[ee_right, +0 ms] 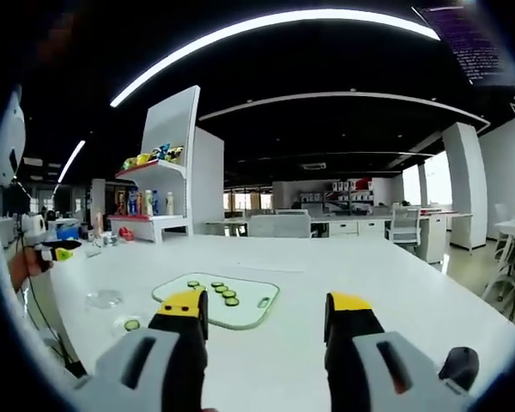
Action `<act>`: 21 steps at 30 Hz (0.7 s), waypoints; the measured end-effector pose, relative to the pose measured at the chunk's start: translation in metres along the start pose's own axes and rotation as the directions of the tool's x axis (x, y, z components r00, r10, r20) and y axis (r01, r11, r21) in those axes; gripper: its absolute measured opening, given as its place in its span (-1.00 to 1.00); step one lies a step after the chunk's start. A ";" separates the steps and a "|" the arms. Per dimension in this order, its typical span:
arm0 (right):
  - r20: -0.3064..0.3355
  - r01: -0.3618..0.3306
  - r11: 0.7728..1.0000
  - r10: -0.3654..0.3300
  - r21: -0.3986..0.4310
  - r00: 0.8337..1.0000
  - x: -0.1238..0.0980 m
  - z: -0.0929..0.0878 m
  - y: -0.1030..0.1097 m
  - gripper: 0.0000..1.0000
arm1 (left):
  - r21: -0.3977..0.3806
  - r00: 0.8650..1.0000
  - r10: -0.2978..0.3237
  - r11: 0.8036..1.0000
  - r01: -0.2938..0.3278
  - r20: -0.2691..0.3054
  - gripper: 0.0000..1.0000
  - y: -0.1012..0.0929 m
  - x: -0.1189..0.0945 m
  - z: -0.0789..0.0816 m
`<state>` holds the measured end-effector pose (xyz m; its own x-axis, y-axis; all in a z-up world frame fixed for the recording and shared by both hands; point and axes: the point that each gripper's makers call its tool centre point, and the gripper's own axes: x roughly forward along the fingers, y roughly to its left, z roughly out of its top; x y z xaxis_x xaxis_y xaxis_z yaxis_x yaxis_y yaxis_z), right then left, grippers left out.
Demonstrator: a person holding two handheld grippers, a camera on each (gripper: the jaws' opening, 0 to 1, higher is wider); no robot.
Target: Open the petri dish lid, add cucumber slices into the petri dish, and close the lid
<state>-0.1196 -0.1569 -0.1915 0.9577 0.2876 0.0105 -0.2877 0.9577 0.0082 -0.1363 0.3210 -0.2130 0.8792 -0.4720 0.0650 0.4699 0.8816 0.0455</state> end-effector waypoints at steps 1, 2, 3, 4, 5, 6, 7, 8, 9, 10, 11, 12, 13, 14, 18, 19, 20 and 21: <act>0.003 -0.021 1.000 0.021 0.005 1.000 0.002 0.002 0.004 0.11 | 0.000 1.000 -0.008 1.000 0.008 -0.001 0.41 -0.001 0.000 0.000; 0.005 -0.037 0.999 0.037 0.008 0.999 0.004 0.004 0.007 0.11 | 0.001 1.000 -0.011 1.000 0.011 -0.001 0.42 -0.002 -0.001 0.000; 0.008 -0.056 0.998 0.055 0.006 0.998 0.006 0.006 0.011 0.12 | 0.001 1.000 -0.015 1.000 0.015 -0.001 0.42 -0.003 -0.001 0.000; 0.013 -0.076 0.997 0.076 0.006 0.997 0.009 0.009 0.015 0.12 | 0.001 1.000 -0.020 1.000 0.020 -0.001 0.42 -0.003 -0.001 0.000; 0.014 -0.091 0.996 0.091 0.006 0.996 0.011 0.010 0.018 0.13 | -0.001 1.000 -0.027 1.000 0.027 -0.002 0.42 -0.004 -0.001 0.000; 0.014 -0.117 0.993 0.117 0.005 0.993 0.014 0.013 0.023 0.13 | 0.000 0.999 -0.034 0.999 0.034 -0.004 0.42 -0.006 -0.001 0.001; 0.014 -0.141 0.990 0.141 0.000 0.990 0.017 0.015 0.029 0.14 | 0.004 0.999 -0.042 0.999 0.042 -0.006 0.42 -0.007 -0.001 0.002; 0.011 -0.164 0.987 0.164 -0.007 0.986 0.019 0.017 0.034 0.15 | 0.007 0.999 -0.053 0.999 0.053 -0.007 0.42 -0.008 -0.001 0.003; 0.010 -0.178 0.984 0.179 -0.012 0.984 0.022 0.018 0.038 0.15 | 0.008 0.998 -0.065 0.998 0.065 -0.009 0.42 -0.010 -0.002 0.003; 0.006 -0.200 0.980 0.200 -0.024 0.980 0.024 0.020 0.043 0.15 | 0.012 0.997 -0.074 0.997 0.074 -0.010 0.42 -0.010 -0.002 0.004; 0.002 -0.225 0.974 0.225 -0.033 0.974 0.027 0.022 0.049 0.16 | 0.016 0.996 -0.086 0.996 0.086 -0.014 0.43 -0.011 -0.002 0.005; -0.003 -0.247 0.968 0.247 -0.041 0.969 0.029 0.023 0.054 0.17 | 0.021 0.995 -0.098 0.995 0.098 -0.016 0.43 -0.012 -0.002 0.006; -0.006 -0.267 0.962 0.267 -0.051 0.964 0.031 0.025 0.060 0.18 | 0.027 0.994 -0.112 0.993 0.112 -0.017 0.43 -0.014 -0.002 0.008; -0.010 -0.288 0.956 0.288 -0.057 0.958 0.033 0.027 0.065 0.18 | 0.029 0.992 -0.127 0.991 0.128 -0.015 0.43 -0.015 -0.003 0.010; -0.041 -0.361 0.928 0.359 -0.093 0.932 0.041 0.028 0.088 0.20 | 0.027 0.985 -0.170 0.985 0.170 -0.011 0.45 -0.017 -0.003 0.015; -0.048 -0.383 0.919 0.380 -0.093 0.924 0.043 0.027 0.094 0.21 | 0.029 0.982 -0.186 0.982 0.186 -0.017 0.45 -0.017 -0.003 0.015; -0.054 -0.394 0.914 0.391 -0.093 0.919 0.045 0.027 0.098 0.21 | 0.027 0.980 -0.198 0.980 0.199 -0.023 0.45 -0.017 -0.003 0.014; -0.060 -0.409 0.907 0.405 -0.101 0.912 0.046 0.027 0.103 0.21 | 0.031 0.979 -0.202 0.979 0.203 -0.025 0.45 -0.017 -0.003 0.014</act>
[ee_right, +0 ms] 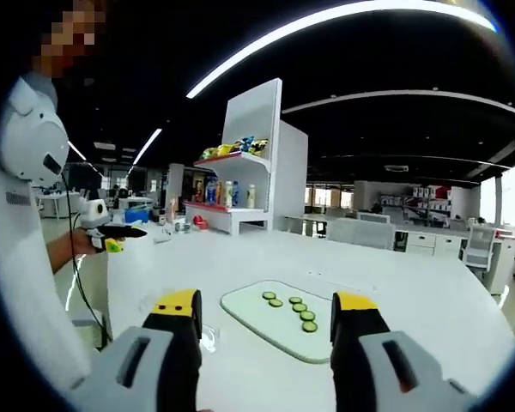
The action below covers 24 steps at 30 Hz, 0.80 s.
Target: Open the petri dish lid, add cucumber slices into the petri dish, and close the lid
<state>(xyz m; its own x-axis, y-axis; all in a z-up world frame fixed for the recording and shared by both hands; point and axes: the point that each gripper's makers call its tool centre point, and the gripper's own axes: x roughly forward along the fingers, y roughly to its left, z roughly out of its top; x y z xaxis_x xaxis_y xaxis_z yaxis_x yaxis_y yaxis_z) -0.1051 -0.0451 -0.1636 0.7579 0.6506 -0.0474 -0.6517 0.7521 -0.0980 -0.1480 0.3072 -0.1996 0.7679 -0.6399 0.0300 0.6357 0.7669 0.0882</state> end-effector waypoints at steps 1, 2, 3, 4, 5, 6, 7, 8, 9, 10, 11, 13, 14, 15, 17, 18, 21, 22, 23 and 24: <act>-0.007 -0.021 1.000 0.021 -0.010 1.000 0.004 0.000 0.005 0.22 | 0.007 1.000 -0.006 1.000 0.006 -0.004 0.46 0.000 0.000 0.000; -0.016 -0.040 0.999 0.040 -0.017 0.999 0.007 -0.001 0.010 0.22 | 0.010 1.000 -0.017 1.000 0.017 -0.008 0.46 0.000 0.001 -0.001; -0.022 -0.061 0.998 0.061 -0.021 0.998 0.012 -0.001 0.015 0.23 | 0.010 1.000 -0.025 1.000 0.025 -0.011 0.46 0.000 0.001 -0.001; -0.026 -0.075 0.997 0.074 -0.023 0.997 0.015 -0.002 0.018 0.23 | 0.009 0.999 -0.038 0.999 0.038 -0.017 0.46 -0.001 0.002 -0.002; -0.033 -0.104 0.994 0.103 -0.024 0.994 0.020 -0.002 0.025 0.23 | 0.008 0.998 -0.051 0.999 0.052 -0.022 0.46 -0.002 0.003 -0.003; -0.034 -0.110 0.994 0.109 -0.022 0.993 0.021 -0.003 0.027 0.23 | 0.009 0.998 -0.056 0.998 0.056 -0.024 0.46 -0.001 0.004 -0.004; -0.040 -0.139 0.990 0.138 -0.019 0.990 0.026 -0.003 0.034 0.24 | 0.016 0.997 -0.064 0.998 0.065 -0.031 0.46 -0.001 0.005 -0.006; -0.043 -0.151 0.988 0.150 -0.019 0.988 0.029 -0.004 0.037 0.24 | 0.018 0.997 -0.071 0.997 0.072 -0.034 0.46 -0.001 0.006 -0.007; -0.052 -0.169 0.985 0.168 -0.023 0.984 0.033 -0.006 0.041 0.24 | 0.016 0.996 -0.085 0.996 0.086 -0.037 0.46 -0.002 0.006 -0.009; -0.061 -0.188 0.982 0.186 -0.027 0.981 0.038 -0.007 0.046 0.24 | 0.015 0.994 -0.099 0.995 0.100 -0.039 0.46 -0.003 0.007 -0.010; -0.069 -0.205 0.978 0.203 -0.029 0.977 0.041 -0.009 0.050 0.25 | 0.013 0.993 -0.109 0.994 0.110 -0.043 0.46 -0.003 0.008 -0.011; -0.083 -0.237 0.971 0.233 -0.035 0.969 0.048 -0.012 0.058 0.26 | 0.009 0.989 -0.139 0.990 0.139 -0.053 0.46 -0.006 0.010 -0.014; -0.092 -0.255 0.966 0.251 -0.041 0.964 0.051 -0.013 0.062 0.27 | 0.007 0.986 -0.152 0.988 0.152 -0.063 0.46 -0.007 0.011 -0.016; -0.102 -0.277 0.960 0.271 -0.046 0.957 0.054 -0.015 0.067 0.28 | 0.008 0.984 -0.165 0.986 0.166 -0.072 0.46 -0.009 0.013 -0.017; -0.117 -0.307 0.951 0.300 -0.048 0.947 0.060 -0.018 0.074 0.28 | 0.014 0.979 -0.181 0.983 0.183 -0.089 0.46 -0.011 0.015 -0.020; -0.128 -0.324 0.945 0.315 -0.051 0.940 0.062 -0.019 0.078 0.28 | 0.015 0.976 -0.193 0.981 0.195 -0.098 0.46 -0.013 0.016 -0.021; -0.148 -0.356 0.933 0.345 -0.058 0.927 0.068 -0.023 0.087 0.29 | 0.022 0.969 -0.219 0.975 0.223 -0.114 0.46 -0.017 0.019 -0.023; -0.153 -0.366 0.929 0.354 -0.060 0.923 0.070 -0.024 0.089 0.29 | 0.020 0.966 -0.230 0.972 0.234 -0.118 0.46 -0.019 0.020 -0.024; -0.158 -0.371 0.926 0.358 -0.062 0.920 0.072 -0.024 0.091 0.29 | 0.019 0.964 -0.236 0.971 0.240 -0.122 0.46 -0.020 0.021 -0.025; -0.164 -0.381 0.922 0.367 -0.064 0.916 0.073 -0.026 0.093 0.29 | 0.020 0.962 -0.241 0.969 0.245 -0.128 0.46 -0.020 0.022 -0.027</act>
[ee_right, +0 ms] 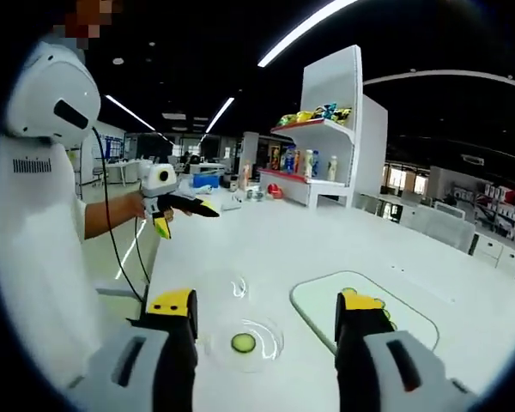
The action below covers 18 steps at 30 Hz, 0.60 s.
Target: Open the petri dish lid, add cucumber slices into the petri dish, and close the lid
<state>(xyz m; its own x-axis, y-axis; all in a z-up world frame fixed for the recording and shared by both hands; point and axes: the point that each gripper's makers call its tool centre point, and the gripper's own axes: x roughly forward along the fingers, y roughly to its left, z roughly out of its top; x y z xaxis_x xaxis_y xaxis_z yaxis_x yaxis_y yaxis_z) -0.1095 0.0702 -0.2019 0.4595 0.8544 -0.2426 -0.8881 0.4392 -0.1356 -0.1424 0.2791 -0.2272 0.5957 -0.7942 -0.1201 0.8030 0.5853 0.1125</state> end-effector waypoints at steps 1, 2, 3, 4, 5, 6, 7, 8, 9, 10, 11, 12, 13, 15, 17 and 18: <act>-0.007 -0.012 1.000 0.012 -0.003 1.000 0.003 -0.001 0.002 0.29 | 0.001 1.000 -0.008 1.000 0.008 -0.006 0.46 -0.001 0.001 -0.001; -0.012 -0.022 1.000 0.022 -0.005 1.000 0.006 -0.002 0.004 0.29 | 0.000 1.000 -0.018 1.000 0.018 -0.012 0.46 -0.002 0.002 -0.003; -0.020 -0.031 0.999 0.031 -0.009 0.999 0.009 -0.002 0.006 0.29 | 0.002 1.000 -0.024 1.000 0.025 -0.017 0.46 -0.003 0.003 -0.003; -0.027 -0.044 0.999 0.044 -0.013 0.999 0.012 -0.004 0.009 0.30 | 0.003 0.999 -0.032 0.999 0.032 -0.024 0.47 -0.004 0.004 -0.005; -0.035 -0.053 0.998 0.053 -0.016 0.998 0.015 -0.005 0.010 0.30 | 0.003 0.999 -0.041 0.999 0.041 -0.029 0.46 -0.004 0.005 -0.006; -0.042 -0.061 0.998 0.060 -0.018 0.997 0.018 -0.006 0.011 0.30 | 0.005 0.998 -0.048 0.999 0.049 -0.033 0.47 -0.005 0.006 -0.007; -0.047 -0.072 0.997 0.071 -0.020 0.996 0.020 -0.008 0.013 0.30 | 0.002 0.998 -0.056 0.998 0.056 -0.039 0.47 -0.005 0.008 -0.008; -0.054 -0.080 0.997 0.079 -0.019 0.995 0.023 -0.009 0.015 0.30 | 0.002 0.997 -0.066 0.998 0.067 -0.047 0.47 -0.006 0.009 -0.009; -0.064 -0.091 0.996 0.089 -0.022 0.994 0.026 -0.011 0.016 0.30 | 0.002 0.996 -0.074 0.997 0.074 -0.051 0.47 -0.007 0.010 -0.010; -0.073 -0.101 0.995 0.099 -0.024 0.992 0.028 -0.013 0.018 0.31 | 0.002 0.994 -0.091 0.996 0.091 -0.059 0.47 -0.009 0.011 -0.012; -0.080 -0.110 0.994 0.108 -0.025 0.991 0.031 -0.014 0.020 0.31 | 0.001 0.992 -0.102 0.995 0.103 -0.067 0.47 -0.010 0.013 -0.013; -0.088 -0.120 0.992 0.117 -0.026 0.989 0.033 -0.016 0.021 0.32 | 0.003 0.991 -0.110 0.994 0.111 -0.075 0.47 -0.011 0.014 -0.015; -0.092 -0.124 0.992 0.121 -0.027 0.988 0.034 -0.017 0.022 0.32 | 0.005 0.989 -0.120 0.993 0.121 -0.084 0.47 -0.012 0.016 -0.017; -0.104 -0.139 0.990 0.135 -0.030 0.985 0.039 -0.020 0.025 0.32 | 0.005 0.986 -0.138 0.990 0.139 -0.094 0.47 -0.014 0.019 -0.019; -0.115 -0.158 0.987 0.154 -0.034 0.981 0.044 -0.022 0.029 0.32 | 0.004 0.983 -0.154 0.988 0.155 -0.104 0.47 -0.014 0.021 -0.022; -0.121 -0.167 0.985 0.162 -0.035 0.979 0.048 -0.024 0.031 0.32 | 0.003 0.981 -0.161 0.987 0.162 -0.108 0.47 -0.015 0.022 -0.023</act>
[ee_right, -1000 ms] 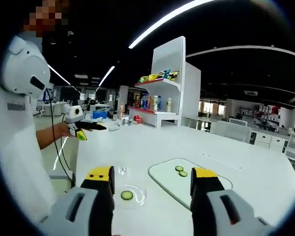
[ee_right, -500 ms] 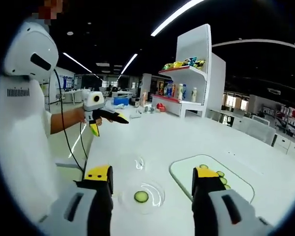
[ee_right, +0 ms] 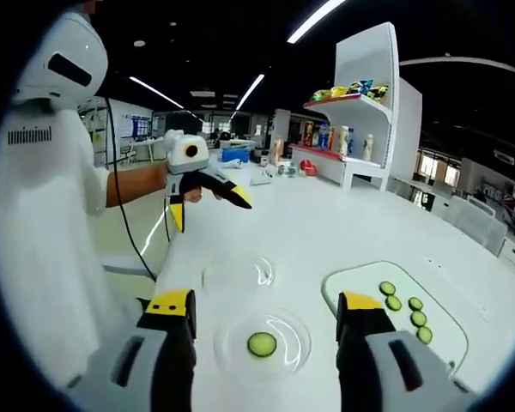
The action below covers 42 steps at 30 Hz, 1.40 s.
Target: Open the petri dish lid, add cucumber slices into the petri dish, and close the lid
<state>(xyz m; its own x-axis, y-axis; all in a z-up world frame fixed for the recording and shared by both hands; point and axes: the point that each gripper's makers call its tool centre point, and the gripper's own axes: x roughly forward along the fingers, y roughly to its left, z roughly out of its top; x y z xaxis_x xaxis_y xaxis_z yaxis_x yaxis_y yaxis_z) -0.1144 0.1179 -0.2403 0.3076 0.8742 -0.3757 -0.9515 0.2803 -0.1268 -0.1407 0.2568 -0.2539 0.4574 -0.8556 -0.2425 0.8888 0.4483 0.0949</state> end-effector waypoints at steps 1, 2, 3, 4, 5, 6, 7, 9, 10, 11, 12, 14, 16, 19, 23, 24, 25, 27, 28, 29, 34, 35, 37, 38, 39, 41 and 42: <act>-0.004 -0.006 1.000 0.006 -0.002 1.000 0.002 -0.001 0.001 0.32 | -0.002 1.000 -0.006 1.000 0.006 -0.004 0.47 0.000 0.001 -0.001; -0.011 -0.019 1.000 0.019 -0.005 1.000 0.007 -0.002 0.003 0.32 | -0.004 1.000 -0.014 1.000 0.014 -0.007 0.47 0.000 0.002 -0.003; -0.017 -0.029 1.000 0.029 -0.009 0.999 0.010 -0.003 0.004 0.33 | -0.005 1.000 -0.023 1.000 0.023 -0.016 0.47 0.000 0.004 -0.005; -0.021 -0.039 0.999 0.038 -0.013 0.999 0.013 -0.003 0.005 0.33 | -0.006 0.999 -0.029 1.000 0.028 -0.023 0.47 0.000 0.004 -0.008; -0.027 -0.048 0.999 0.047 -0.016 0.999 0.016 -0.003 0.007 0.33 | -0.005 0.999 -0.030 1.000 0.030 -0.028 0.47 0.000 0.005 -0.010; -0.031 -0.058 0.998 0.057 -0.021 0.998 0.019 -0.003 0.008 0.33 | -0.005 0.999 -0.032 0.999 0.032 -0.033 0.47 0.001 0.006 -0.011; -0.032 -0.064 0.998 0.063 -0.023 0.998 0.021 -0.003 0.009 0.34 | -0.006 0.999 -0.035 0.999 0.035 -0.035 0.47 0.000 0.006 -0.012; -0.039 -0.080 0.996 0.079 -0.027 0.996 0.026 -0.003 0.011 0.34 | -0.009 0.998 -0.042 0.999 0.042 -0.039 0.47 0.000 0.006 -0.013; -0.041 -0.085 0.996 0.084 -0.030 0.996 0.028 -0.003 0.012 0.34 | -0.009 0.998 -0.044 0.999 0.044 -0.041 0.47 0.000 0.007 -0.014; -0.044 -0.092 0.995 0.090 -0.031 0.995 0.030 -0.003 0.013 0.34 | -0.007 0.998 -0.046 0.999 0.046 -0.044 0.47 -0.001 0.007 -0.015; -0.047 -0.097 0.995 0.095 -0.032 0.994 0.032 -0.003 0.013 0.34 | -0.007 0.998 -0.051 0.999 0.050 -0.047 0.47 -0.001 0.007 -0.016; -0.051 -0.105 0.994 0.103 -0.037 0.993 0.035 -0.004 0.014 0.34 | -0.006 0.997 -0.057 0.998 0.056 -0.052 0.47 -0.003 0.008 -0.017; -0.063 -0.119 0.992 0.116 -0.042 0.991 0.040 -0.006 0.016 0.35 | -0.005 0.996 -0.061 0.998 0.061 -0.058 0.47 -0.003 0.009 -0.020; -0.081 -0.142 0.989 0.138 -0.050 0.987 0.047 -0.008 0.020 0.35 | -0.007 0.995 -0.069 0.998 0.068 -0.066 0.47 -0.002 0.010 -0.023; -0.101 -0.163 0.985 0.157 -0.057 0.982 0.057 -0.012 0.023 0.36 | -0.006 0.994 -0.080 0.997 0.080 -0.079 0.47 -0.001 0.015 -0.028; -0.109 -0.173 0.983 0.165 -0.062 0.980 0.060 -0.013 0.024 0.36 | -0.005 0.993 -0.081 0.997 0.081 -0.082 0.47 -0.001 0.015 -0.029; -0.113 -0.177 0.982 0.169 -0.064 0.979 0.061 -0.014 0.024 0.36 | -0.005 0.993 -0.085 0.996 0.085 -0.086 0.47 -0.001 0.016 -0.030; -0.124 -0.189 0.980 0.180 -0.068 0.976 0.066 -0.016 0.026 0.37 | -0.005 0.992 -0.091 0.996 0.091 -0.087 0.48 -0.002 0.018 -0.031; -0.128 -0.196 0.978 0.186 -0.071 0.974 0.068 -0.017 0.027 0.37 | -0.006 0.992 -0.095 0.995 0.095 -0.088 0.48 -0.002 0.019 -0.031; -0.132 -0.201 0.977 0.191 -0.073 0.973 0.070 -0.018 0.028 0.37 | -0.007 0.991 -0.097 0.995 0.097 -0.088 0.48 -0.002 0.020 -0.031; -0.155 -0.228 0.970 0.213 -0.082 0.965 0.080 -0.022 0.030 0.39 | -0.006 0.989 -0.110 0.994 0.110 -0.098 0.48 -0.003 0.025 -0.035; -0.161 -0.231 0.969 0.216 -0.085 0.963 0.082 -0.023 0.030 0.39 | -0.008 0.988 -0.113 0.994 0.112 -0.102 0.48 -0.002 0.026 -0.037; -0.170 -0.239 0.967 0.222 -0.087 0.960 0.086 -0.025 0.031 0.39 | -0.009 0.988 -0.115 0.993 0.115 -0.105 0.48 -0.002 0.028 -0.038; -0.173 -0.244 0.966 0.226 -0.090 0.959 0.088 -0.025 0.031 0.40 | -0.010 0.987 -0.117 0.993 0.116 -0.107 0.48 -0.002 0.029 -0.039; -0.177 -0.250 0.964 0.231 -0.091 0.957 0.090 -0.026 0.032 0.40 | -0.010 0.987 -0.119 0.993 0.119 -0.108 0.48 -0.002 0.030 -0.040; -0.185 -0.257 0.962 0.236 -0.093 0.954 0.093 -0.027 0.032 0.40 | -0.013 0.986 -0.125 0.992 0.124 -0.112 0.49 -0.002 0.031 -0.042; -0.189 -0.260 0.961 0.239 -0.093 0.952 0.095 -0.028 0.032 0.40 | -0.013 0.985 -0.125 0.992 0.125 -0.115 0.49 -0.002 0.032 -0.043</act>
<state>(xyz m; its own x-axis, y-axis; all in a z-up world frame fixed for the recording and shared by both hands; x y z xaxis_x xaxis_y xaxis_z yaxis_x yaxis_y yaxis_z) -0.1157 0.1986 -0.3058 0.0666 0.8244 -0.5620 -0.9939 0.0054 -0.1099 -0.1293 0.2398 -0.3032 0.3362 -0.8696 -0.3617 0.9385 0.3413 0.0517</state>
